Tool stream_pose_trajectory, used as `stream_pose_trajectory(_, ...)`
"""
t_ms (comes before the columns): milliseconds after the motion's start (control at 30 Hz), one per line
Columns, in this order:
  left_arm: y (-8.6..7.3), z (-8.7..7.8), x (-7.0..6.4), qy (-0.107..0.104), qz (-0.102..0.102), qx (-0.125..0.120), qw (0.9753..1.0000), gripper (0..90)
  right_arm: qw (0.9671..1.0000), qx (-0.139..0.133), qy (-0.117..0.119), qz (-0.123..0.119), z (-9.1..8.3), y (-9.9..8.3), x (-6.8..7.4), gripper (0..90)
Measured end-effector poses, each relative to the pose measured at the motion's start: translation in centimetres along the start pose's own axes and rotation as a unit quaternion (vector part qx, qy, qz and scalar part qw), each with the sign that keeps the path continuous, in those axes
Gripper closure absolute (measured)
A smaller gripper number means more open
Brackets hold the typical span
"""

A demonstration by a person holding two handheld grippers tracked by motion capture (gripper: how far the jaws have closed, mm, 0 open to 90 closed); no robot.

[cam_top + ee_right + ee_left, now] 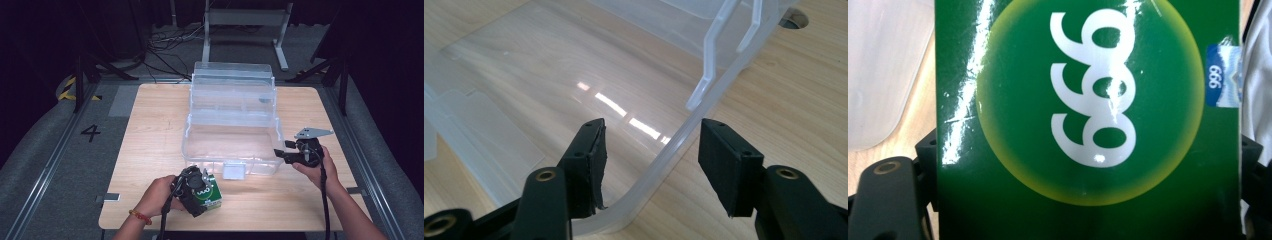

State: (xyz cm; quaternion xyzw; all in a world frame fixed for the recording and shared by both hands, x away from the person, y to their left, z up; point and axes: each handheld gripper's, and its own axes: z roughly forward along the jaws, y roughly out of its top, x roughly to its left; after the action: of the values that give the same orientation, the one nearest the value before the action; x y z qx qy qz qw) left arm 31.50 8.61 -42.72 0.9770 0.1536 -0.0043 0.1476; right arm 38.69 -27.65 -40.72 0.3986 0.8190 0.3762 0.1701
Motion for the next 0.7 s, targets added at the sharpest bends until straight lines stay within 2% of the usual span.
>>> stream_pose_trajectory(100, -0.3, 0.0, -0.4, -0.002, 0.003, -0.007, 1.0000, 16.1, 0.9999, 0.000, 0.004, 0.013, -0.4, -0.5, 0.3, 45.2)
stream_pose_trajectory(200, -0.5, -0.1, -0.5, -0.011, -0.001, -0.015, 0.9998, 16.3, 0.9999, 0.003, 0.008, 0.014, -0.8, -0.8, 0.6, 42.8)
stream_pose_trajectory(300, -0.6, -0.2, -0.8, -0.005, 0.007, -0.010, 0.9999, 16.5, 0.9998, 0.000, 0.008, 0.015, -1.1, -1.1, 0.8, 42.7)
stream_pose_trajectory(433, -0.6, -0.4, -1.3, -0.010, 0.012, -0.014, 0.9998, 16.6, 1.0000, 0.006, 0.004, 0.006, -1.3, -1.1, 0.9, 42.4)
stream_pose_trajectory(500, -0.7, -0.7, -1.6, -0.006, 0.020, -0.015, 0.9997, 16.6, 1.0000, 0.006, 0.004, 0.000, -1.4, -1.0, 1.1, 38.7)
stream_pose_trajectory(533, -0.7, -0.9, -1.8, -0.004, 0.012, -0.023, 0.9996, 16.5, 1.0000, 0.005, 0.000, 0.000, -1.5, -1.0, 1.1, 37.3)
stream_pose_trajectory(567, -0.8, -1.2, -1.9, -0.002, 0.013, -0.027, 0.9995, 16.6, 1.0000, 0.002, -0.007, -0.002, -1.8, -0.8, 1.2, 33.4)
stream_pose_trajectory(700, -0.9, -2.3, -2.1, -0.005, 0.022, -0.040, 0.9989, 16.5, 0.9996, -0.023, -0.017, -0.006, -3.7, -0.3, 0.9, 32.7)
